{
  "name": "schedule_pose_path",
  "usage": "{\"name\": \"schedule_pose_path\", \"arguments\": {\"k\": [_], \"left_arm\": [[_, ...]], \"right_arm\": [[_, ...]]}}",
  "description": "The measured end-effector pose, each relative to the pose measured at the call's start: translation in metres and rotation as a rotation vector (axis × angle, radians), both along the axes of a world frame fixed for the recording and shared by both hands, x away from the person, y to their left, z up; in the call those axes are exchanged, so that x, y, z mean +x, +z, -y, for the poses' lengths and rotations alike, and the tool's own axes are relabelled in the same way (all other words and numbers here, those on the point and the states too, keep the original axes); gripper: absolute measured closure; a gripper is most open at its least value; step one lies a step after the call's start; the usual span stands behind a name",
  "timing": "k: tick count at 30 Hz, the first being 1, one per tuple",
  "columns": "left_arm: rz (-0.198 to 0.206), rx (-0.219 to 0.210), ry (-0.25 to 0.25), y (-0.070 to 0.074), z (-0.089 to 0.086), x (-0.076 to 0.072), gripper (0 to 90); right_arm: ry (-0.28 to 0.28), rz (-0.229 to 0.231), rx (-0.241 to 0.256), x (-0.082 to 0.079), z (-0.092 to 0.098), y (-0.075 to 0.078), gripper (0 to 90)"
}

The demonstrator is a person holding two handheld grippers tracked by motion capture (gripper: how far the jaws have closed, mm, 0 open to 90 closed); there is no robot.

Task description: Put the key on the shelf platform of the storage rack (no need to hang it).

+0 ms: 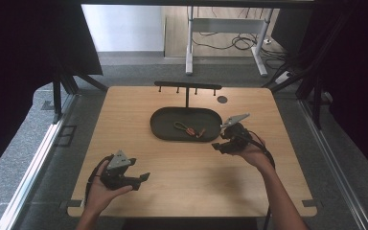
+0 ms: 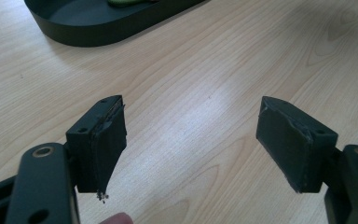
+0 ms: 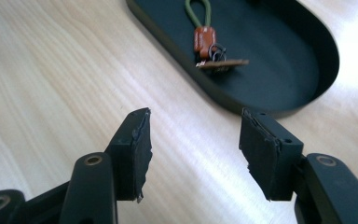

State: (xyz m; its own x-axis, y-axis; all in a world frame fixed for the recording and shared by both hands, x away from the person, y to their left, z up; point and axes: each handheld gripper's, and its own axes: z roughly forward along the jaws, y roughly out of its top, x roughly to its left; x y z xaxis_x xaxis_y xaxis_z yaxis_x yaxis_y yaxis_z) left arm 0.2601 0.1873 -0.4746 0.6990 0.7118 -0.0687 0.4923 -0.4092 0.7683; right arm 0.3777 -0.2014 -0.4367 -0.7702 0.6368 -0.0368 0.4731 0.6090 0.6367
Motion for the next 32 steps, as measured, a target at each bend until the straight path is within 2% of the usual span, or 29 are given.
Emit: {"name": "schedule_pose_path", "arguments": {"k": [4,5,7,12,17,21,23,32], "left_arm": [[0.000,0.001,0.001,0.000,0.000,0.000,24.5],[-0.001,0.003,0.001,-0.001,0.000,0.000,24.6],[-0.001,0.005,0.001,-0.001,-0.001,0.001,24.6],[-0.003,0.002,0.006,-0.001,-0.001,0.000,24.6],[0.000,0.009,0.003,-0.001,-0.001,0.001,24.5],[0.001,0.010,0.003,-0.001,-0.001,0.001,24.6],[0.001,0.009,0.003,-0.001,-0.001,0.001,24.6],[-0.001,0.008,0.002,-0.001,-0.001,0.002,24.5]], "right_arm": [[-0.024,-0.001,0.025,-0.012,0.009,-0.006,44.3],[-0.042,-0.004,0.047,-0.019,0.017,-0.011,44.5],[-0.052,-0.004,0.058,-0.026,0.024,-0.015,44.6],[-0.050,-0.003,0.067,-0.040,0.033,-0.024,44.7],[-0.044,-0.021,0.083,-0.054,0.040,-0.039,44.7],[-0.038,-0.029,0.062,-0.056,0.039,-0.044,44.3],[-0.045,-0.022,0.084,-0.056,0.040,-0.044,44.8],[-0.044,-0.003,0.082,-0.060,0.038,-0.046,43.7]]}}
